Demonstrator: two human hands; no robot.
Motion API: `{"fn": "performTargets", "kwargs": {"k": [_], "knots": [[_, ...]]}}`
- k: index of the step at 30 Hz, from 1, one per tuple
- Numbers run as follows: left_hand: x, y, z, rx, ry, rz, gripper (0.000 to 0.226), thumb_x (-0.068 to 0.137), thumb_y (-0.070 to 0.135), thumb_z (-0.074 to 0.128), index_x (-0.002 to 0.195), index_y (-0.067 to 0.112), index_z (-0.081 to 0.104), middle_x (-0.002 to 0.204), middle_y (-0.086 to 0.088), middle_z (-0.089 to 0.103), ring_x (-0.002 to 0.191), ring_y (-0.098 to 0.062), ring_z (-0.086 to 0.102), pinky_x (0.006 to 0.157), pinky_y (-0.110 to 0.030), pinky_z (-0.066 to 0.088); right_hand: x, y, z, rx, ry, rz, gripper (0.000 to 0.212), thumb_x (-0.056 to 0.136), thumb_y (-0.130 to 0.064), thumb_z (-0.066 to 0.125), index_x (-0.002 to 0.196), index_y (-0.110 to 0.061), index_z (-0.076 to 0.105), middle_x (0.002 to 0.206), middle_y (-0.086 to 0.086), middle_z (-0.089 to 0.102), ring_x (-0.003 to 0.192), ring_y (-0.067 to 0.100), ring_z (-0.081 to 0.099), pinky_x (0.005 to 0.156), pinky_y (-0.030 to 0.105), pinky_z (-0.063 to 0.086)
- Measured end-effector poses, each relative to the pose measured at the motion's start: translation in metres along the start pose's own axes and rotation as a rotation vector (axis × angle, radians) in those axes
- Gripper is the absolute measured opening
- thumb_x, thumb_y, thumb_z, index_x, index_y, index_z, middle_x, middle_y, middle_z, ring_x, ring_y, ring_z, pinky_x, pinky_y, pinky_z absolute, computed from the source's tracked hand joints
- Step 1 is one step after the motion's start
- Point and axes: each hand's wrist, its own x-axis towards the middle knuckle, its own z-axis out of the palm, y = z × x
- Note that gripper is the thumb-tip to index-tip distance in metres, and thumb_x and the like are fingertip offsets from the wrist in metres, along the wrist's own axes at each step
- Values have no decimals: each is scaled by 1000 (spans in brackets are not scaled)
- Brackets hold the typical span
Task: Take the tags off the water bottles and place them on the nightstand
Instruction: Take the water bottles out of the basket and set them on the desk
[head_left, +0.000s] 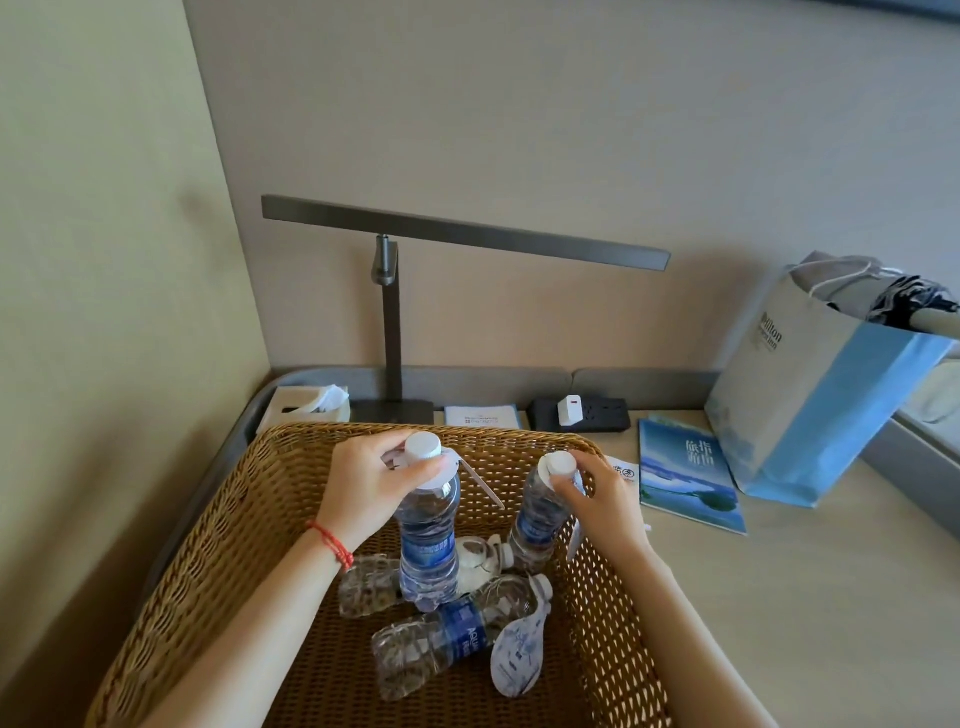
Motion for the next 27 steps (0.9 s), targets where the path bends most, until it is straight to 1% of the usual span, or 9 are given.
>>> {"fn": "performTargets", "kwargs": {"k": [4, 7, 10, 12, 15, 17, 19, 24, 27], "knots": [[1, -2, 3, -1, 4, 2, 24, 70, 21, 77, 90, 10, 73, 82, 3, 71, 74, -4, 63, 60, -7, 46, 2, 4, 5, 64, -3, 32, 43, 84, -30, 63, 124, -18, 52, 120, 2, 60, 105, 14, 53, 82, 28, 45], [-1, -4, 4, 17, 0, 2, 25, 70, 21, 77, 91, 9, 73, 82, 2, 71, 73, -5, 63, 58, -7, 46, 5, 2, 7, 98, -5, 33, 38, 83, -31, 65, 118, -18, 56, 105, -4, 60, 91, 7, 51, 67, 17, 41], [-3, -5, 3, 26, 7, 3, 25, 70, 21, 77, 90, 8, 73, 80, 2, 72, 71, -4, 63, 58, -8, 46, 6, -2, 7, 140, 23, 40, 27, 79, -32, 69, 104, -25, 60, 88, -12, 57, 76, -2, 52, 58, 14, 40], [-4, -5, 2, 15, 20, 4, 23, 69, 20, 78, 89, 9, 73, 79, 3, 71, 68, -2, 63, 58, -8, 47, 6, -2, 7, 156, 39, 37, 22, 77, -33, 71, 95, -27, 60, 86, -13, 59, 76, -3, 54, 58, 15, 43], [-5, -5, -2, -17, 38, -5, 21, 70, 16, 77, 89, 10, 72, 79, 6, 69, 80, 10, 60, 60, -6, 46, 5, -1, 8, 176, 33, 26, 23, 75, -35, 71, 94, -24, 65, 88, -10, 66, 83, 7, 62, 60, 20, 49], [-4, -5, -4, -31, 51, -9, 21, 70, 16, 77, 89, 11, 72, 79, 6, 69, 81, 10, 60, 61, -6, 46, 4, -2, 8, 186, 36, 13, 22, 74, -35, 72, 92, -25, 65, 87, -8, 67, 85, 11, 63, 64, 26, 53], [-3, -4, -8, -45, 60, -17, 21, 71, 16, 77, 90, 11, 72, 81, 5, 70, 82, 8, 61, 62, -8, 48, 0, -6, 6, 203, 45, 21, 28, 73, -34, 74, 98, -23, 65, 90, -8, 67, 87, 11, 63, 69, 28, 55], [0, 0, -12, -45, 73, -3, 23, 71, 15, 76, 92, 7, 72, 82, 0, 71, 74, -4, 63, 62, -6, 46, -14, -36, -17, 306, 144, -38, 22, 74, -24, 75, 94, -24, 67, 80, -15, 66, 77, -2, 62, 56, 11, 50], [3, 4, -14, -56, 77, 22, 22, 71, 15, 76, 92, 9, 72, 80, 3, 69, 72, -2, 62, 62, -5, 45, -24, -57, -37, 336, 205, -73, 18, 74, -25, 74, 91, -22, 67, 75, -18, 64, 69, -4, 62, 51, 6, 47]]}}
